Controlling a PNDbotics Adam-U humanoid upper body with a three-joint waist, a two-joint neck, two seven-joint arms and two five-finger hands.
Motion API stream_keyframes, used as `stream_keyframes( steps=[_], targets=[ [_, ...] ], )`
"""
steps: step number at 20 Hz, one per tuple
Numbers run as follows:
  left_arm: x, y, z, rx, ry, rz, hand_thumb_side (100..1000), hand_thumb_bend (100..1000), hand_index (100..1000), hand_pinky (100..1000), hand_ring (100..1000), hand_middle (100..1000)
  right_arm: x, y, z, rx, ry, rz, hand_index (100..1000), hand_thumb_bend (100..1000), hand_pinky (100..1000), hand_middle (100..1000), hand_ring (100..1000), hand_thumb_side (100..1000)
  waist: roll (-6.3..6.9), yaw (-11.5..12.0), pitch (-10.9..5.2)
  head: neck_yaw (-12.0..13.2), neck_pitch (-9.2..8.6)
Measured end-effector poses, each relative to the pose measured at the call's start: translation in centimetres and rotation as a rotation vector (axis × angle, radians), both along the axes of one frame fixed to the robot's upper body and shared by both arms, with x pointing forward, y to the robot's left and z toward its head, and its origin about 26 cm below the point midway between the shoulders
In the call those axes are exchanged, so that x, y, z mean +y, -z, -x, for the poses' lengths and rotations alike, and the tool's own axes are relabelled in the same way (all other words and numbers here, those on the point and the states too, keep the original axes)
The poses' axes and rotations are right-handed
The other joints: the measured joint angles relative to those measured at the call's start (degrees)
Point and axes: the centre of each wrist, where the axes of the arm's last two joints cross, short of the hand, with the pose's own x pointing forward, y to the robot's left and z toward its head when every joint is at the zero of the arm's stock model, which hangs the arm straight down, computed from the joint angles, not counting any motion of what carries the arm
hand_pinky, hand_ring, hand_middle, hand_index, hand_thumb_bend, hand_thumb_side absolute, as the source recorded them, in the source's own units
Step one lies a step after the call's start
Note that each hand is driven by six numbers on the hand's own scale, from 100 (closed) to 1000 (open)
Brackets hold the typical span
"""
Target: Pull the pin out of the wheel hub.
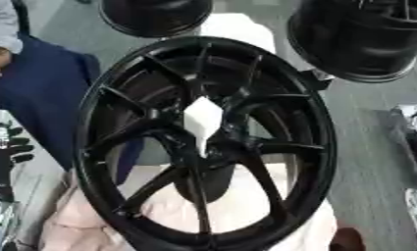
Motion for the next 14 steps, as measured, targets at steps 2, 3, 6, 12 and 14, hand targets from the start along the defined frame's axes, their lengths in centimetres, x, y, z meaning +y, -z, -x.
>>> stream_keyframes(
  steps=[2, 3, 6, 12, 14],
  targets=[
    [0.3, 0.0, 0.1, 0.003, -0.004, -0.007, 921, 100, 710, 611, 594, 520, 0.6, -2.0, 0.1, -0.036, -0.065, 0.113, 777, 318, 766, 685, 777, 152, -0.38, -0.1, -0.16, 0.0, 0.14],
    [0.4, 0.1, 0.1, 0.005, -0.006, -0.011, 921, 100, 710, 611, 594, 520, 1.0, -3.0, 0.1, -0.051, -0.096, 0.169, 778, 334, 771, 686, 777, 155, -0.54, -0.2, -0.27, -0.1, 0.34],
    [0.8, 0.0, 0.2, 0.009, -0.011, -0.027, 920, 100, 710, 611, 593, 520, 2.2, -5.5, 0.6, -0.069, -0.177, 0.334, 781, 389, 791, 689, 776, 178, -1.34, -0.1, -0.53, -0.1, 0.55],
    [1.5, -0.1, 0.3, 0.015, -0.017, -0.053, 921, 100, 710, 611, 593, 521, 5.5, -8.7, 2.4, -0.039, -0.325, 0.652, 787, 487, 824, 695, 777, 237, -2.61, 0.1, -0.56, -0.5, 0.53],
    [1.5, -0.1, 0.3, 0.019, -0.016, -0.055, 921, 100, 710, 612, 593, 521, 6.7, -9.6, 3.0, -0.030, -0.366, 0.758, 789, 498, 830, 698, 779, 249, -2.80, 0.2, -0.56, -0.7, 0.49]
  ],
)
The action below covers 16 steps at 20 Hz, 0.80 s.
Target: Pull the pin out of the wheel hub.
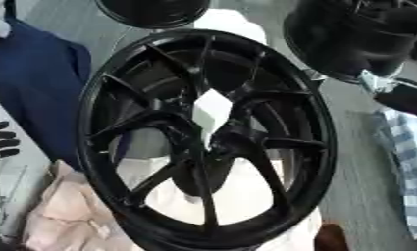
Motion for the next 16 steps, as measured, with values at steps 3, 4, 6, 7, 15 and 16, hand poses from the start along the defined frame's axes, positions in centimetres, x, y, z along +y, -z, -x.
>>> stream_keyframes(
  steps=[3, 4, 6, 7, 15, 16],
  targets=[
    [0.0, 0.0, 0.0, 0.003, 0.006, -0.007, 921, 100, 711, 612, 594, 521, 1.2, -1.0, 0.7, 0.001, -0.049, 0.156, 790, 509, 833, 703, 785, 265, -0.11, 0.4, 0.00, -0.5, -0.06],
    [0.0, 0.0, 0.0, 0.004, 0.010, -0.010, 921, 100, 711, 612, 594, 521, 1.4, -1.2, 0.8, 0.000, -0.065, 0.207, 792, 519, 835, 705, 787, 272, -0.20, 0.7, 0.00, -0.8, -0.11],
    [-0.2, 0.0, 0.0, 0.005, 0.021, -0.015, 921, 100, 711, 612, 594, 522, 0.9, -2.5, 1.1, 0.017, -0.106, 0.363, 793, 521, 835, 707, 789, 281, -0.21, 1.8, 0.08, -1.8, -0.61],
    [-0.2, -0.1, -0.1, 0.003, 0.026, -0.017, 921, 100, 711, 612, 594, 522, -0.1, -4.1, 1.3, 0.049, -0.127, 0.468, 793, 522, 835, 706, 790, 283, -0.09, 2.3, 0.25, -2.4, -0.95],
    [-0.8, -0.7, -0.3, -0.009, 0.063, -0.033, 924, 100, 711, 613, 595, 523, -1.3, -15.2, 3.0, 0.239, -0.332, 0.793, 793, 518, 840, 710, 791, 291, -0.70, 3.4, 1.26, -5.2, -2.57],
    [-0.9, -0.8, -0.3, -0.010, 0.067, -0.035, 925, 100, 711, 614, 596, 523, -1.0, -15.7, 3.1, 0.246, -0.349, 0.812, 793, 518, 840, 707, 790, 292, -0.76, 3.6, 1.27, -5.5, -2.63]
  ],
)
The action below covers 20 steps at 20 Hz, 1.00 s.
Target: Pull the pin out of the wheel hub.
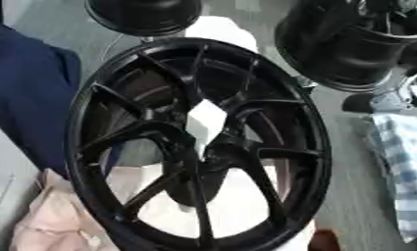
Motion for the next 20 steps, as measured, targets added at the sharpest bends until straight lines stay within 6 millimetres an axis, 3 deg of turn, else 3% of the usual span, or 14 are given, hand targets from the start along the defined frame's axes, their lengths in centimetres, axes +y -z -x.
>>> stream_keyframes(
  steps=[12, 20],
  targets=[
    [-0.3, -0.3, 0.0, -0.010, 0.021, -0.012, 930, 100, 711, 615, 598, 524, 5.7, -2.5, -0.1, 0.068, -0.142, 0.130, 792, 525, 835, 704, 788, 313, -1.23, 0.9, 0.34, -1.3, -0.45],
    [-0.5, -0.3, -0.1, -0.008, 0.027, -0.007, 931, 100, 711, 615, 599, 525, 9.7, -2.3, -0.3, 0.101, -0.213, 0.153, 792, 529, 827, 702, 785, 309, -1.21, 1.4, 0.32, -1.6, -0.37]
  ],
)
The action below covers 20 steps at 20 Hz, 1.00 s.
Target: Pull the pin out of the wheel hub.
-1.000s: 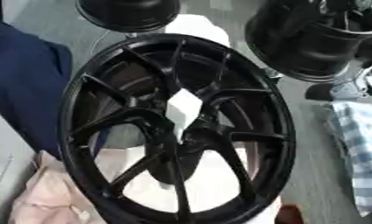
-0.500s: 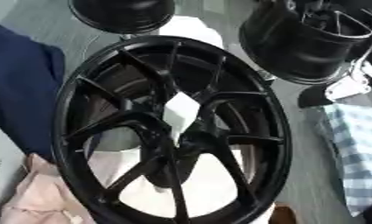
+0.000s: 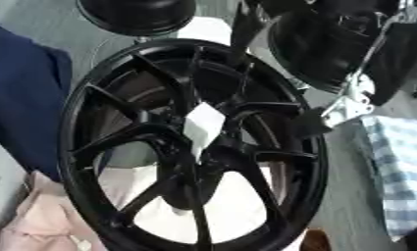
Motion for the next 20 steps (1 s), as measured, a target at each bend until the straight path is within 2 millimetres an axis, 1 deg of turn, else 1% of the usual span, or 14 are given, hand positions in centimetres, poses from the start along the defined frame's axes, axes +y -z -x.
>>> stream_keyframes(
  steps=[4, 8, 11, 14, 20],
  targets=[
    [-0.6, -0.3, -0.2, -0.008, 0.014, 0.005, 931, 100, 711, 616, 600, 525, 1.3, 0.5, -0.2, 0.026, -0.013, -0.010, 794, 534, 821, 701, 785, 308, 0.00, 0.6, 0.00, -0.3, 0.10],
    [-1.0, -0.5, -0.5, -0.016, 0.027, 0.011, 931, 100, 711, 616, 600, 525, 1.9, 1.2, -0.8, 0.051, -0.003, -0.029, 793, 531, 820, 701, 786, 299, 0.00, 1.2, 0.00, -0.8, 0.54],
    [-1.4, -0.8, -0.7, -0.022, 0.038, 0.013, 931, 100, 711, 616, 601, 525, 2.1, 1.7, -1.6, 0.055, 0.012, -0.046, 792, 529, 818, 699, 785, 290, 0.00, 1.7, 0.00, -1.1, 0.61],
    [-1.6, -1.0, -0.8, -0.027, 0.044, 0.016, 931, 100, 711, 616, 601, 526, 2.1, 2.2, -2.4, 0.057, 0.028, -0.060, 789, 526, 816, 694, 782, 280, -0.02, 2.0, 0.04, -1.5, 1.06],
    [-1.9, -1.4, -1.0, -0.036, 0.054, 0.016, 931, 100, 711, 616, 601, 526, 1.5, 3.6, -4.2, 0.058, 0.080, -0.084, 788, 521, 814, 693, 781, 270, -0.17, 2.7, 0.69, -2.0, 1.55]
  ],
)
